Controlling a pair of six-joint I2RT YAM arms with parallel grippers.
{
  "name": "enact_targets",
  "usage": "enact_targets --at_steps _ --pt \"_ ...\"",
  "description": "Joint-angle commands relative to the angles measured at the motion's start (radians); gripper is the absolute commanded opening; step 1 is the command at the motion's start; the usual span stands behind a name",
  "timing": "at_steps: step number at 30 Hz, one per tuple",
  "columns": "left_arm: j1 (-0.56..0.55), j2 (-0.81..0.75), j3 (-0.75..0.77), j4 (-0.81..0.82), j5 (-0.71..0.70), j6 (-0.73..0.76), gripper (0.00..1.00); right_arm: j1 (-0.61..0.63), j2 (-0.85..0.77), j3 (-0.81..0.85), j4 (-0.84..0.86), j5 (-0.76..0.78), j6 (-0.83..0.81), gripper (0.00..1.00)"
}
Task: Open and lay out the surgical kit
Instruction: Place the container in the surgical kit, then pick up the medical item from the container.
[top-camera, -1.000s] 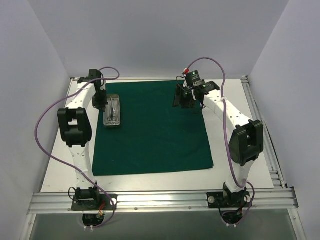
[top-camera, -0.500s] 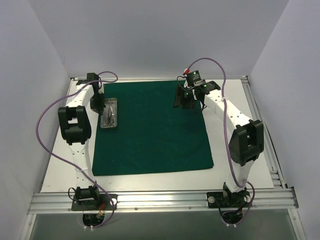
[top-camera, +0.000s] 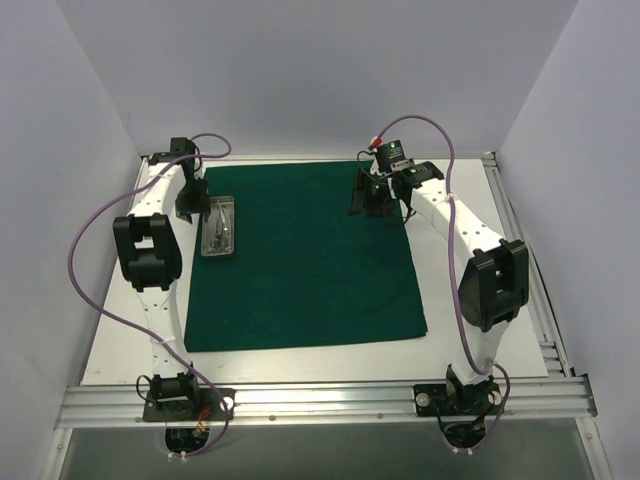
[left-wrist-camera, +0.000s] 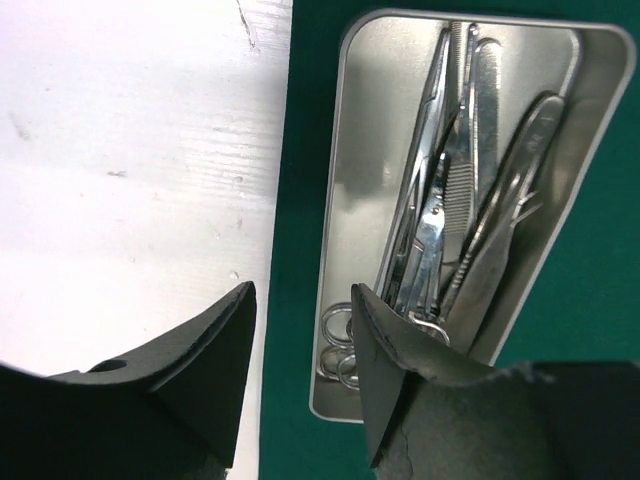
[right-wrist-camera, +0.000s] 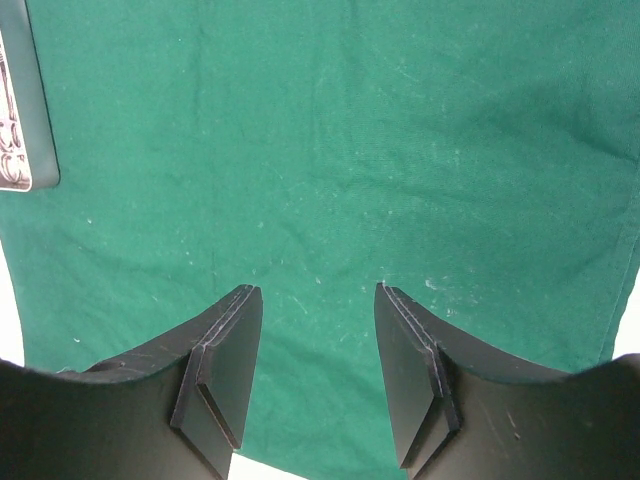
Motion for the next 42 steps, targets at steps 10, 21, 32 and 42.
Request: enact_targets --at_steps 10,21,32,42 --pt "-0.106 -0.118 0.048 -0.049 -0.012 -0.142 0.41 -0.014 -0.049 -0.028 -0.017 -0.01 -0.005 0.49" --pt "-0.129 -0.024 0.069 -0.085 -0.074 -0.251 0.37 -0.031 -0.095 -0.077 -0.02 0.0 -0.002 0.5" --pt "-0.135 -0.004 -0.018 -0.055 -0.093 -0.273 0.37 -0.045 -0.103 -0.089 -0.017 -0.007 0.0 0.5" --pt "-0.121 0.054 0.008 -0.075 -0.112 -0.277 0.37 -0.055 -0.106 -0.092 -0.023 -0.012 -0.007 0.5"
